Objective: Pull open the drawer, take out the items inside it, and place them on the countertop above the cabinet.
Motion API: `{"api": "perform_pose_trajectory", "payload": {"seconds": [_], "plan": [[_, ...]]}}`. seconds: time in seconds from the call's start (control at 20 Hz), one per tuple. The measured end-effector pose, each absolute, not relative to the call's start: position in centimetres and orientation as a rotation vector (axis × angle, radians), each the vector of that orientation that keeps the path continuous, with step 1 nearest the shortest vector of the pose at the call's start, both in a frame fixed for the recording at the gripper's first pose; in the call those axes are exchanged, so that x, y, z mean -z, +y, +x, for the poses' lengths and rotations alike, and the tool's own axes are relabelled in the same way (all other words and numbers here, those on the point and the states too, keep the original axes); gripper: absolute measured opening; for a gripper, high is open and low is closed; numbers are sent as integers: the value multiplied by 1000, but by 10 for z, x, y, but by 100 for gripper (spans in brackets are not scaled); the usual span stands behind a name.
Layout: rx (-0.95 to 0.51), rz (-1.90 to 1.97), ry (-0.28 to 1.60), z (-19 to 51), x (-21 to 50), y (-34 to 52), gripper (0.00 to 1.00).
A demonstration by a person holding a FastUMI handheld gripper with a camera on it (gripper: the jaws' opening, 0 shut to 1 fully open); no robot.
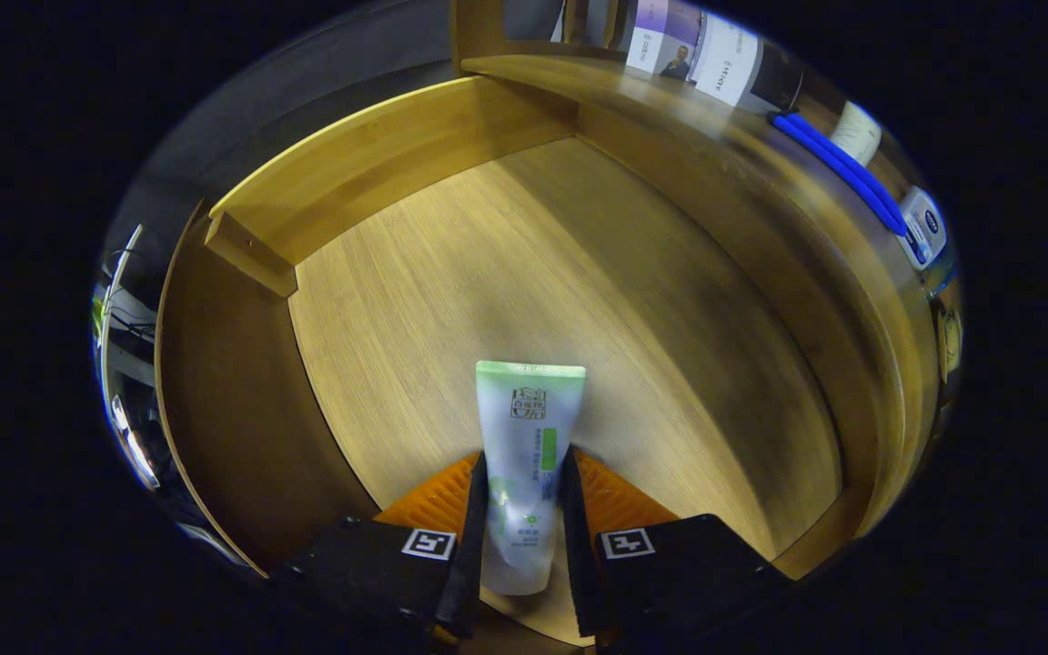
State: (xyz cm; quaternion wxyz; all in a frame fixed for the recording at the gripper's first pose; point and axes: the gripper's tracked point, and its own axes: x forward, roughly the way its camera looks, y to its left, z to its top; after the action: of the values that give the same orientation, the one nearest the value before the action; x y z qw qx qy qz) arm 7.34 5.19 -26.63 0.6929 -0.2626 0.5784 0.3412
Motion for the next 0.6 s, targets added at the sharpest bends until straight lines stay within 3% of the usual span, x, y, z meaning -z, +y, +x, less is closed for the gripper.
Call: {"api": "perform_pose_trajectory", "payload": {"seconds": [0.6], "plan": [[-711, -608, 1052, 102, 215, 62, 43]]}}
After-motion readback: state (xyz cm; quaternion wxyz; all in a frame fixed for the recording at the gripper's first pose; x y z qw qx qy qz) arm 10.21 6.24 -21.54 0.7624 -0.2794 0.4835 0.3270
